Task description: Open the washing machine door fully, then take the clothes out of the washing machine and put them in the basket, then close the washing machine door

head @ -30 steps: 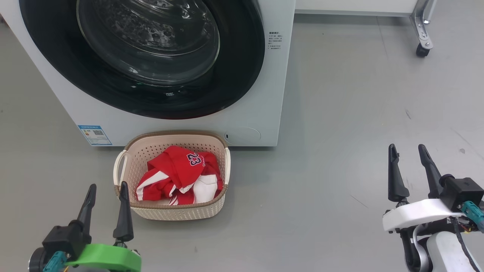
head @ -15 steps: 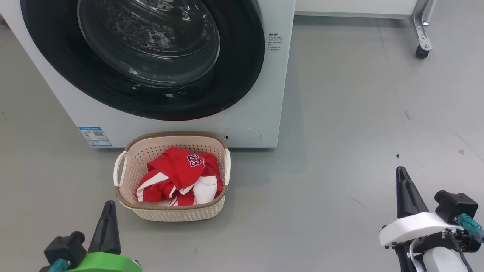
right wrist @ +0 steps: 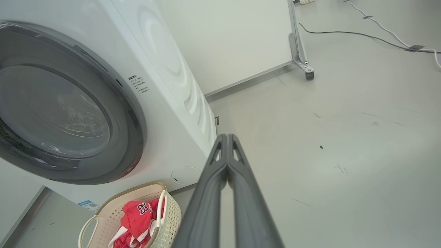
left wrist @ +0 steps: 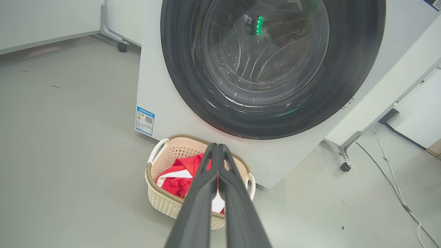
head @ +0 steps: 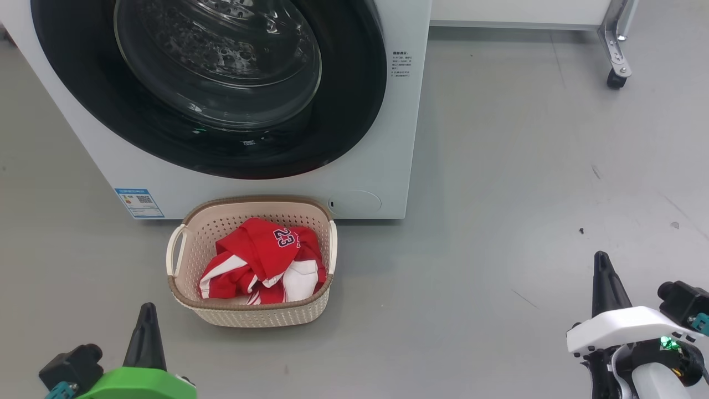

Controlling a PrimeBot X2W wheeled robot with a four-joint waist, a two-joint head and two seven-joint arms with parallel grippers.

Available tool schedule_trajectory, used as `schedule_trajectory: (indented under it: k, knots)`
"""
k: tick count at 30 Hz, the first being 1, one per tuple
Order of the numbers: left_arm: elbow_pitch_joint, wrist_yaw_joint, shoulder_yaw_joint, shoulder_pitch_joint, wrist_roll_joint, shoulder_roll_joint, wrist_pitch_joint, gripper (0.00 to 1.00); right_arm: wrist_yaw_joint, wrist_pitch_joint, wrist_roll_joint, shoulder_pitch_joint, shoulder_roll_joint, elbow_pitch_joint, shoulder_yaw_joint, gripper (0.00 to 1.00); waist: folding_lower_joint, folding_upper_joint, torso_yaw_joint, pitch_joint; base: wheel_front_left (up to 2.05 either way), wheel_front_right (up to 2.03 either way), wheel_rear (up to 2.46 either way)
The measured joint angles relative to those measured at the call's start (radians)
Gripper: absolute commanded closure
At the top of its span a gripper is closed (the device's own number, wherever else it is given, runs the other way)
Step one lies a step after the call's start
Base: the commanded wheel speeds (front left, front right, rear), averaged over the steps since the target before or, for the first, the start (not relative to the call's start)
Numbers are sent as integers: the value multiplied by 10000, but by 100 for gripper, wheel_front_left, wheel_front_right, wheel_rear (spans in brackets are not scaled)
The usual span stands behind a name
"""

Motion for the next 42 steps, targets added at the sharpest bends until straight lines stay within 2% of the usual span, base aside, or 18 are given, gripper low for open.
schedule_trajectory:
  k: [42]
  knots:
    - [192,-395,675,-439,-5001,2,1570,100,395,1524,4993,-130,318,98,-1089,100,0,0,-52,-197,0,0,0]
